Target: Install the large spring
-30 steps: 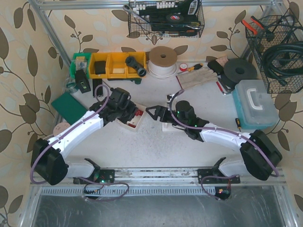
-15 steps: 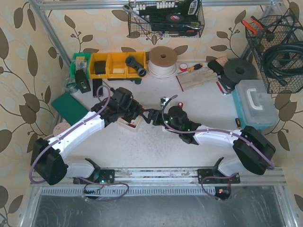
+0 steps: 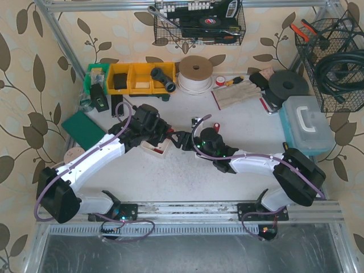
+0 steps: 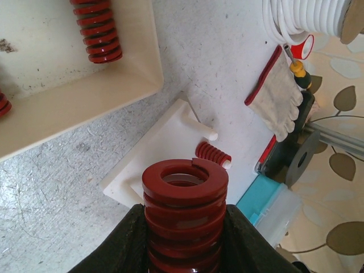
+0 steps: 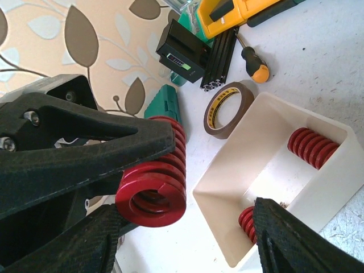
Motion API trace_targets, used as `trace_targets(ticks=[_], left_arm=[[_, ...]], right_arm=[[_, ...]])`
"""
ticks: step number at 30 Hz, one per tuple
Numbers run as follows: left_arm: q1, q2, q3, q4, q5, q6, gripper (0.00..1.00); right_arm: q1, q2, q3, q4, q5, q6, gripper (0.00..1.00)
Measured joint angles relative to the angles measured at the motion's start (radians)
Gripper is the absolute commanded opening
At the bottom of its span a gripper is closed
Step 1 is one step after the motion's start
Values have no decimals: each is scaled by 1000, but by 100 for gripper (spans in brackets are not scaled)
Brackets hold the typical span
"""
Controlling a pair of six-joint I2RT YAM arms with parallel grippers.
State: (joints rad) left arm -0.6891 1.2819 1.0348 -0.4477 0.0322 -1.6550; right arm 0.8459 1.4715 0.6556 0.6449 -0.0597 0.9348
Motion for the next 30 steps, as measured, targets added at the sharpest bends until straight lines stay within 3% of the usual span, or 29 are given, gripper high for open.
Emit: trace_targets(ticks=[9, 30], left_arm=[[0, -2, 5, -1, 1, 0, 0], [0, -5, 5, 2, 5, 0, 0]], right_arm=[[0, 5, 17, 14, -4, 0, 63], [-5, 69, 61, 45, -19, 8, 46]])
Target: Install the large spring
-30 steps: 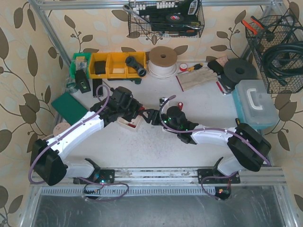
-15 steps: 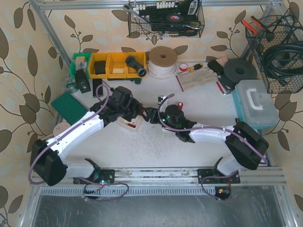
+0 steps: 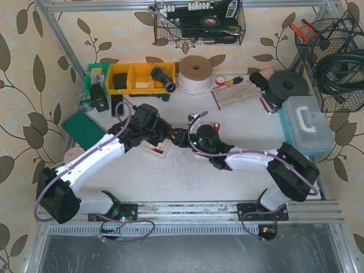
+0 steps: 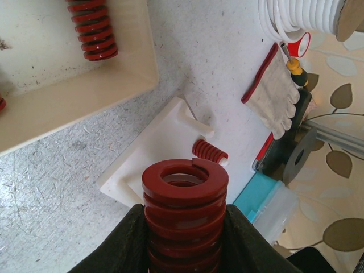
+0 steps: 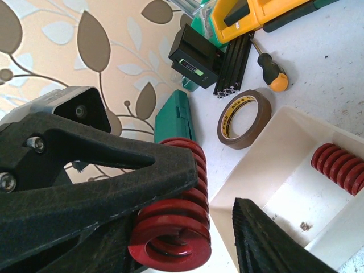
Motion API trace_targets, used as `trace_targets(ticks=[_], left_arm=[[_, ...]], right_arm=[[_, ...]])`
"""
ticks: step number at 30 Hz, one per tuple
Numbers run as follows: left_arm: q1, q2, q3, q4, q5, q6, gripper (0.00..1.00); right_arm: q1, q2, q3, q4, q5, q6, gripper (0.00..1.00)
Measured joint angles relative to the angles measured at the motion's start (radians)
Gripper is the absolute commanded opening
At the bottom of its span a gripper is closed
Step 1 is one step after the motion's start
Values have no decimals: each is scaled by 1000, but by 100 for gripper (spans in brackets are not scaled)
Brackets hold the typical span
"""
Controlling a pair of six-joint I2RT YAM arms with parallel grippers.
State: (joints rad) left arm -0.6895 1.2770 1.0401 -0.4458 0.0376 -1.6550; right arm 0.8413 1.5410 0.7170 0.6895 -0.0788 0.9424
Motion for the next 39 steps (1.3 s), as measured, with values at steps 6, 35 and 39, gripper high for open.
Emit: trace_targets(ticks=[6, 35, 39], left_arm=[[0, 0, 0, 1, 0, 0, 0], [-6, -4, 56, -45, -9, 40, 76], [-5, -4, 101, -87, -27, 84, 78]], right_arm=[[-2, 0, 7, 0, -13, 2, 27], [-21, -10, 58, -184, -47, -35, 0], [-24, -42, 72, -283, -34, -69, 0]])
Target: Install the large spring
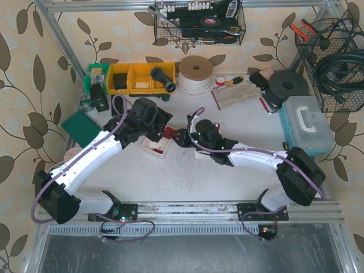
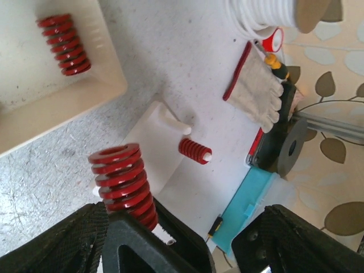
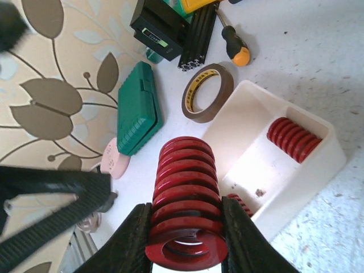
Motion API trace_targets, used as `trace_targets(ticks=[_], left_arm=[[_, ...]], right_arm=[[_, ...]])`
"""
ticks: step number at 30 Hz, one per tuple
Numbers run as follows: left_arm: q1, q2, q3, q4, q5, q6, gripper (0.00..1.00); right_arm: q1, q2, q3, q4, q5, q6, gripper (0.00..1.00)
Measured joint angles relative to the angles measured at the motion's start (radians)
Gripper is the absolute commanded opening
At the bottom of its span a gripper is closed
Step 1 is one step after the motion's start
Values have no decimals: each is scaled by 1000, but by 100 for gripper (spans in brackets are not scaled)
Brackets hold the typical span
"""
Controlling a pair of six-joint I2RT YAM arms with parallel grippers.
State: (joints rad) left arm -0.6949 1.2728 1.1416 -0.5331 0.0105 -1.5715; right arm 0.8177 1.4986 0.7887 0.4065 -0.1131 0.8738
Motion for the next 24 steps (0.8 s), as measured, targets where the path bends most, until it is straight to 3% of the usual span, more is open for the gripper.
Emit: trace_targets(ticks=[8, 14, 24], left_arm=[[8, -14, 100, -81, -82, 183, 79], [15, -35, 108, -108, -137, 424, 78], [15, -72, 80, -139, -158, 745, 75]], right_arm=[[-17, -165, 79, -324, 56, -134, 0], [-77, -293, 129, -594, 102, -223, 0], [-113, -352, 316, -1005, 160, -362, 0]])
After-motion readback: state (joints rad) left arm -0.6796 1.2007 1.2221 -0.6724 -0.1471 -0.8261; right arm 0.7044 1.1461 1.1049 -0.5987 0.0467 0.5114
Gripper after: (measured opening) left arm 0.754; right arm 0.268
